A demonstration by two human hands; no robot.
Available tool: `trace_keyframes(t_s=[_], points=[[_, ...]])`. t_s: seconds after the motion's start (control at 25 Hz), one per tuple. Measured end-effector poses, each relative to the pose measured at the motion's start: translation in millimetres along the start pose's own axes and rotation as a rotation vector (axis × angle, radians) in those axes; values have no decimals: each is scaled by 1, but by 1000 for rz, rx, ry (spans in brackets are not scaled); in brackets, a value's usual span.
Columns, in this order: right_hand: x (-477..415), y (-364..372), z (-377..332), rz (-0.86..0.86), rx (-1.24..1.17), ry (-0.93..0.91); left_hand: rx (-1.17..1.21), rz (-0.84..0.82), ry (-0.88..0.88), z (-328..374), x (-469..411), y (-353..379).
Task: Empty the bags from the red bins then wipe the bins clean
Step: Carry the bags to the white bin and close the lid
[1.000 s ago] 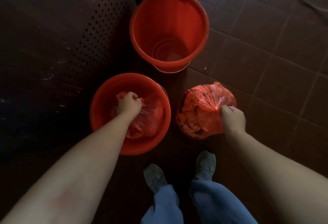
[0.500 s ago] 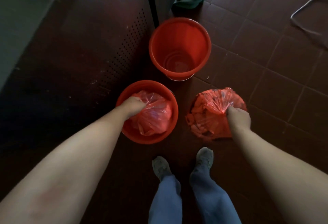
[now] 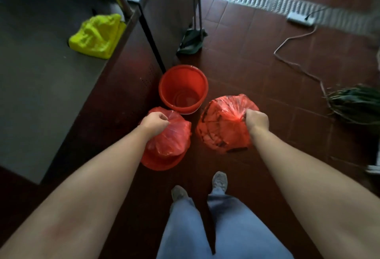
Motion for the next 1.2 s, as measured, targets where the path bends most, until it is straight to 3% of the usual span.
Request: trace_keyframes(t_s=[0.2, 0.4, 0.56, 0.72, 0.96, 1.2], points=[[54, -89, -18, 47, -99, -33, -22, 10, 174, 97, 60, -8], [72, -179, 22, 235, -249, -44, 7, -137, 349, 179, 102, 14], [133, -255, 57, 379, -518, 73, -44, -240, 476, 236, 143, 60], [164, -336, 124, 543, -568, 90, -165, -321, 633, 290, 196, 137], [202, -448, 245, 729, -403, 91, -528, -290, 993, 365, 316, 259], [243, -581, 367, 667, 0, 83, -938, -330, 1384, 425, 457, 409]])
Point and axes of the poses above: each hand's wrist, its own x-axis away from the middle knuckle, its own y-axis out of the palm, z = x × y, the point moved 1 cm from there along -x, towards the middle knuckle, and after that the axes turned 5 degrees about x, right-handed, at the moved point
